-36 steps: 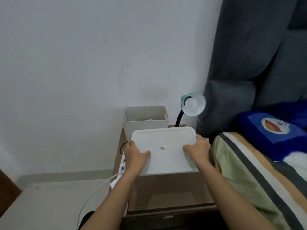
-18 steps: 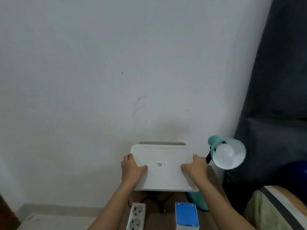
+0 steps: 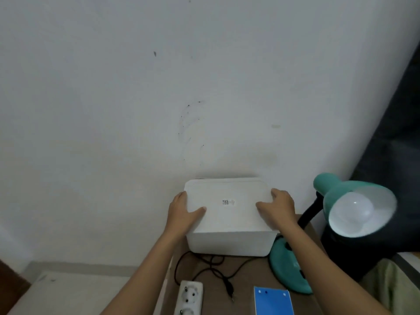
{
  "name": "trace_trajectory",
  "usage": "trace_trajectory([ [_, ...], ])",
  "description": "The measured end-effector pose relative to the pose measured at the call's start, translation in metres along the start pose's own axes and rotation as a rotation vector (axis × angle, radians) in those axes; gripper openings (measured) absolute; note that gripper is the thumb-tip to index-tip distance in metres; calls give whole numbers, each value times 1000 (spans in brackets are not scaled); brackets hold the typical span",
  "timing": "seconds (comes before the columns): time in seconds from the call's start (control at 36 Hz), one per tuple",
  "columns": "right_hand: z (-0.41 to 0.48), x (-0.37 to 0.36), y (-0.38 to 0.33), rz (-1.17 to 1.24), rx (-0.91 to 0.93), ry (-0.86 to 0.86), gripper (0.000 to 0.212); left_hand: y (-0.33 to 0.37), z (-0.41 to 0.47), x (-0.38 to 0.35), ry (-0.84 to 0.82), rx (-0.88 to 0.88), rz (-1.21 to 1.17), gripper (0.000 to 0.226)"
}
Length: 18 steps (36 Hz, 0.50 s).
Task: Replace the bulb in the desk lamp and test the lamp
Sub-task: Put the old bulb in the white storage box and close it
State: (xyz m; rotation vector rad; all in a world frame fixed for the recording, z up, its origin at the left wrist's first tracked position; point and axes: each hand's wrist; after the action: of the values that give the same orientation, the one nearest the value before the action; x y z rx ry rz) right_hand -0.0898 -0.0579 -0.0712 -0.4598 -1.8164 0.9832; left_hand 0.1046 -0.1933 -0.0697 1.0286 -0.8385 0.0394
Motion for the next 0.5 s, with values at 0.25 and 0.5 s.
trace_trajectory([
  [0.25, -3, -2, 9, 3, 78, -3, 72, -12, 7, -10, 19, 11, -145, 72],
  [0.5, 3, -9, 11, 49, 87, 73, 70, -21, 18, -13, -18, 6, -168, 78],
])
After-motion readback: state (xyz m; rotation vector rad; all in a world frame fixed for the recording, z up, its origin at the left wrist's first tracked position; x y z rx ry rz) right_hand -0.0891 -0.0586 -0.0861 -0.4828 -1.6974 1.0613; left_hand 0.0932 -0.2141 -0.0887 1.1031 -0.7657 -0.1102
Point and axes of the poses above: each hand's wrist, its own z-axis towards the middle knuckle, its own x-axis out of the back of the hand, y = z × x, and after that the axes turned 12 degrees about -x, right-handed
